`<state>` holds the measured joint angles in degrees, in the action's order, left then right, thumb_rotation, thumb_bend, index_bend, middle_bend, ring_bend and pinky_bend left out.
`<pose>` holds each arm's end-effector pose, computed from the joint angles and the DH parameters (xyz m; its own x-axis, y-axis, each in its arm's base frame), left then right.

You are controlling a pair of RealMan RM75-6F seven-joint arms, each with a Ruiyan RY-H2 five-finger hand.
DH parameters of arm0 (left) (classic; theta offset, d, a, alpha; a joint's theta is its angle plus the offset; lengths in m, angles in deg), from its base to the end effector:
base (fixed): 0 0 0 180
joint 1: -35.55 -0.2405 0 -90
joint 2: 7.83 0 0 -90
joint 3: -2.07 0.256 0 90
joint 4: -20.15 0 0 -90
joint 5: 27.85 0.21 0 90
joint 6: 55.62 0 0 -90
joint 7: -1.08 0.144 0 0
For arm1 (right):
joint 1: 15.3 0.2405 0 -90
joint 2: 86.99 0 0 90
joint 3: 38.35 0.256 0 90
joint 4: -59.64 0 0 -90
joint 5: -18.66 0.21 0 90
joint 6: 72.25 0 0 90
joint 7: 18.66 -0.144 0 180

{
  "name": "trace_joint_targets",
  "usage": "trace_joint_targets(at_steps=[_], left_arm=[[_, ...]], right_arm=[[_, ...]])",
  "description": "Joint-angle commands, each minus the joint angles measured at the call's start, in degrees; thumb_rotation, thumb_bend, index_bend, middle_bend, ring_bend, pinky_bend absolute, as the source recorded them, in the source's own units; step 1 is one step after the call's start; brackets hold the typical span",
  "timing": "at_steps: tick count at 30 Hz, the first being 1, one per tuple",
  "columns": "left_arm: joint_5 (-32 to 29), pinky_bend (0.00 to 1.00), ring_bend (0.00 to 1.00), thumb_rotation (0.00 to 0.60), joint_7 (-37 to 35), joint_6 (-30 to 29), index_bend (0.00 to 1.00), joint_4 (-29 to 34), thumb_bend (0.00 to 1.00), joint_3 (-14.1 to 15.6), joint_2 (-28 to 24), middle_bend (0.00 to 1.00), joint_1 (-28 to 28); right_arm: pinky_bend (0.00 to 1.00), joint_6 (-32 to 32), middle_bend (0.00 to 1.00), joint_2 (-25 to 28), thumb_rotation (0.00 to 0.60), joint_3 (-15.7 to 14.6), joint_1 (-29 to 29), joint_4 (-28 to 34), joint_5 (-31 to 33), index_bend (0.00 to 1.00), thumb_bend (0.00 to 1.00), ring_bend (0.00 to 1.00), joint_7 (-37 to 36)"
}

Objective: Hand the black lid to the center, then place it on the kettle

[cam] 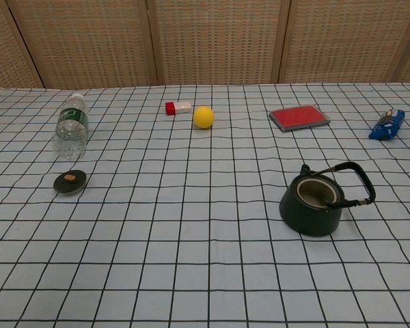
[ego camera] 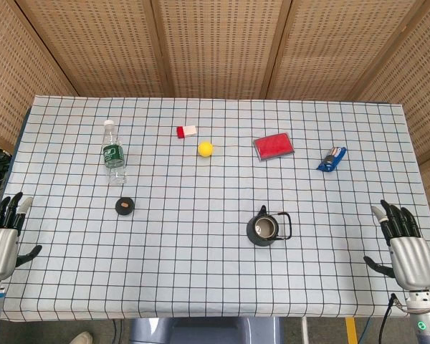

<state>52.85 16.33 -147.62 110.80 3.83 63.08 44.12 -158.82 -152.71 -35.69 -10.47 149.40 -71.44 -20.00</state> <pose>-0.3063 0.1833 0.1331 0.5558 -0.0443 0.8302 0.8313 0.0336 -0.5547 -0.3069 -0.1802 0.1531 0.3934 0.0197 0.9192 -0.9159 -0.0786 0.3937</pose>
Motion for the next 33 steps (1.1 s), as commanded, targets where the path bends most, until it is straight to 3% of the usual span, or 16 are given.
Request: trace_joint_targets(at_steps=[1,29,33], left_arm=[[-0.05,0.0,0.0,0.6,0.03,0.3,0.0,0.16,0.11,-0.41,-0.21,0.0,-0.25],[1.1,0.0,0.0,0.6,1.32,4.62,0.0,1.48,0.11,-2.42,-0.46,0.0,-1.01],[1.11,0.0,0.0,0.6,2.02,6.03,0.08,1.72,0.11,-2.81,0.14,0.0,-0.23]], right_arm=[[0.0,0.07,0.0,0.04,0.6,-0.12,-0.05,0.03,-0.03,0.08,0.11,0.0,0.1],[0.0,0.89,0.0,0.88,0.6,-0.41,0.01,1.26,0.36,0.07,0.11,0.0,0.06],[0.0,0.81,0.0,1.13,0.6,-0.33,-0.01,1.33,0.43,0.07,0.11,0.0,-0.55]])
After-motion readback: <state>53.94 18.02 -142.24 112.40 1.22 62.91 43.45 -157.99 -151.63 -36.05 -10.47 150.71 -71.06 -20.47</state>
